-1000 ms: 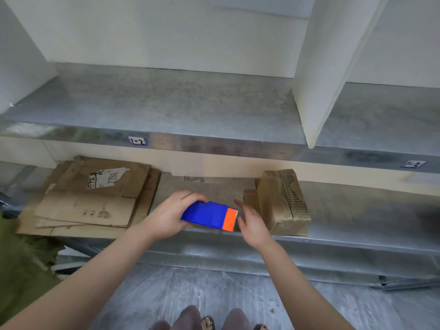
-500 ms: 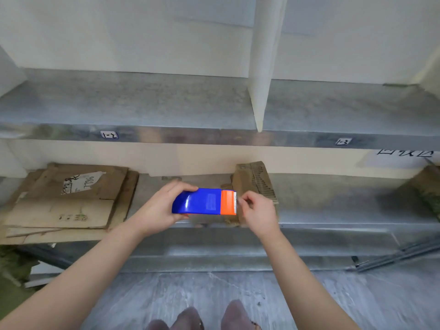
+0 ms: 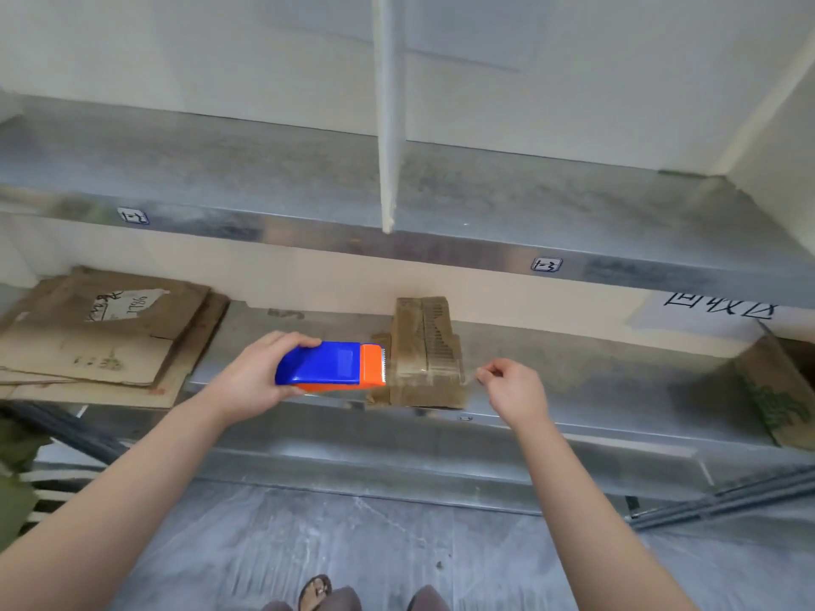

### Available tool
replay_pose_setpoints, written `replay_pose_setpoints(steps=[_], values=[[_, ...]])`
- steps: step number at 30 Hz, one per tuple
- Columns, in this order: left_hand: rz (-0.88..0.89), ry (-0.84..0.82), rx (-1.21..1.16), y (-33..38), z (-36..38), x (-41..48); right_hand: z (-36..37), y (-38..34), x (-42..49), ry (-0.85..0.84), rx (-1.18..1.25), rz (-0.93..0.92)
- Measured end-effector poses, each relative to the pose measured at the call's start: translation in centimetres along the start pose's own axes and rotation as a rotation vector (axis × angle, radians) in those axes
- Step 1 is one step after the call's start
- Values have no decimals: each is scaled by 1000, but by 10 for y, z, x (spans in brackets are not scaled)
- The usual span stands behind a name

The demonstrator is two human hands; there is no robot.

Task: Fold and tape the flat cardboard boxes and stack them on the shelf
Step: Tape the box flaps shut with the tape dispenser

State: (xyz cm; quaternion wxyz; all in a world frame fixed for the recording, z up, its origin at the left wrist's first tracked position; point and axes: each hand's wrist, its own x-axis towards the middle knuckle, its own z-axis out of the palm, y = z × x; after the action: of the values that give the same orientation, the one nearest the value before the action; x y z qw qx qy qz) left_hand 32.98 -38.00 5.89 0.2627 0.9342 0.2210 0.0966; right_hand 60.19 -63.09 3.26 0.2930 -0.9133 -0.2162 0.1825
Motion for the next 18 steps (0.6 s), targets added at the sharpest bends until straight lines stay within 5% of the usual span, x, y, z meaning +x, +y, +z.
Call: replay_pose_setpoints(steps=[10,18], values=[[-151,10,48,14,20,-2,10,16,39,-245,-12,6],[-203,-34,65,15,25,9,34,23,44,-243,113,35]])
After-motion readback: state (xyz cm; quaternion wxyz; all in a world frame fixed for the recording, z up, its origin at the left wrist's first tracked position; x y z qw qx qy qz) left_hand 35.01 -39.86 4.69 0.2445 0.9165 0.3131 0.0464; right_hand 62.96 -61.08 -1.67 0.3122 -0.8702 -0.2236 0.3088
